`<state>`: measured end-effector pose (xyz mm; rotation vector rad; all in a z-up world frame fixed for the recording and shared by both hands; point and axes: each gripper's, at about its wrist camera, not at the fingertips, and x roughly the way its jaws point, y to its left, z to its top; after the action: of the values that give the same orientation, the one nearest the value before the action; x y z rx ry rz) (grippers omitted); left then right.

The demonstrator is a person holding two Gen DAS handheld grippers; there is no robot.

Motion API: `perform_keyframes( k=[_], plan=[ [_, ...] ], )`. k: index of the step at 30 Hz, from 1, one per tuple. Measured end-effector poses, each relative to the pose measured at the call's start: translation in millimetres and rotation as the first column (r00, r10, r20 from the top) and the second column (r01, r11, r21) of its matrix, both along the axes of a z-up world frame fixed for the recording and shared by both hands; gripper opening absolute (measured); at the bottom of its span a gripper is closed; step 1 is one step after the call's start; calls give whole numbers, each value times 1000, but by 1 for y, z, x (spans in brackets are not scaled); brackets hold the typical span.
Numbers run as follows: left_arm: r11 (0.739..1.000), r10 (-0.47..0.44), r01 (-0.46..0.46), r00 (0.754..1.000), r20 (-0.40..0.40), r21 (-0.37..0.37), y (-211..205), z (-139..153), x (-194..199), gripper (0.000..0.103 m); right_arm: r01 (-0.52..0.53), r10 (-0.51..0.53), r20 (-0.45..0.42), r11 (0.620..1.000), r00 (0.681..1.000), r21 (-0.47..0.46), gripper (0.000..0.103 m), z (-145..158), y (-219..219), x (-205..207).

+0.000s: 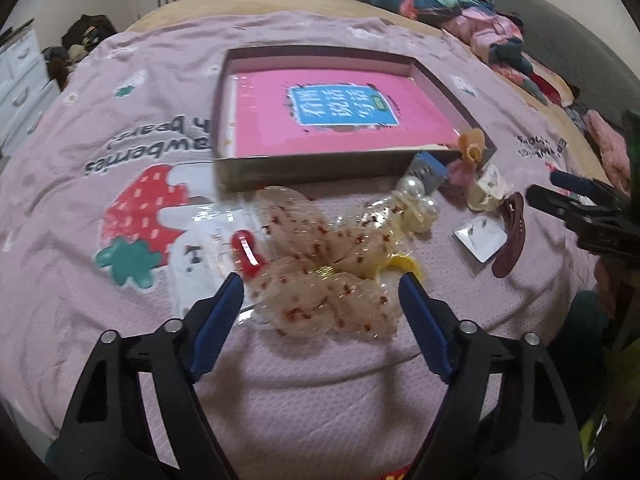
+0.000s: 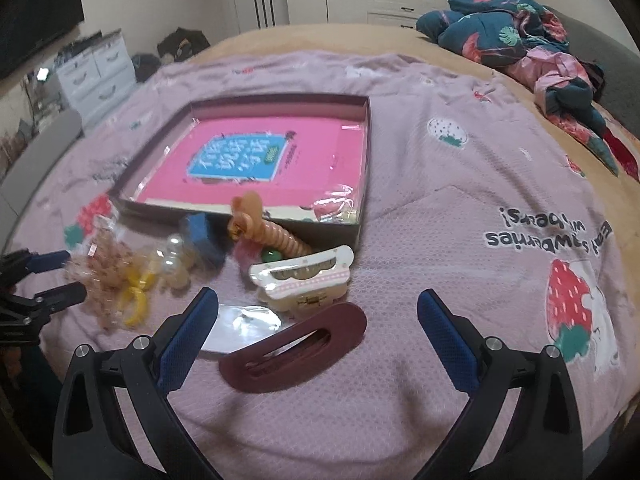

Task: Organize jewelry
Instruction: 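Grasp the pink-dotted bow with the left gripper while the right grasps the white clip, then carry the bow into the box and open the left gripper while the right holds the clip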

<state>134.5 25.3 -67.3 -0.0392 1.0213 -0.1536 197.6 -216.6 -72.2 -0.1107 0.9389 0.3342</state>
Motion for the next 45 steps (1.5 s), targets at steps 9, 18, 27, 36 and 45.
perform_keyframes(
  k=[9, 18, 27, 36, 45],
  plan=[
    [1000, -28, 28, 999, -30, -3, -1, -17, 9, 20, -36, 33, -80, 999, 996, -40, 99, -37, 13, 30],
    [999, -39, 40, 999, 17, -15, 4, -1, 6, 4, -51, 54, -50, 997, 997, 53, 66, -35, 7, 26],
    [998, -69, 69, 994, 87, -6, -6, 32, 0, 2, 42, -49, 52, 990, 997, 131, 66, 9, -27, 2],
    [991, -130, 131, 980, 152, -2, -30, 65, 10, 2, 133, -144, 80, 982, 986, 136, 66, 42, -62, -27],
    [985, -170, 171, 965, 200, 12, -52, 95, 42, 2, 148, -171, 159, 978, 972, 147, 66, 87, -80, -47]
  ],
)
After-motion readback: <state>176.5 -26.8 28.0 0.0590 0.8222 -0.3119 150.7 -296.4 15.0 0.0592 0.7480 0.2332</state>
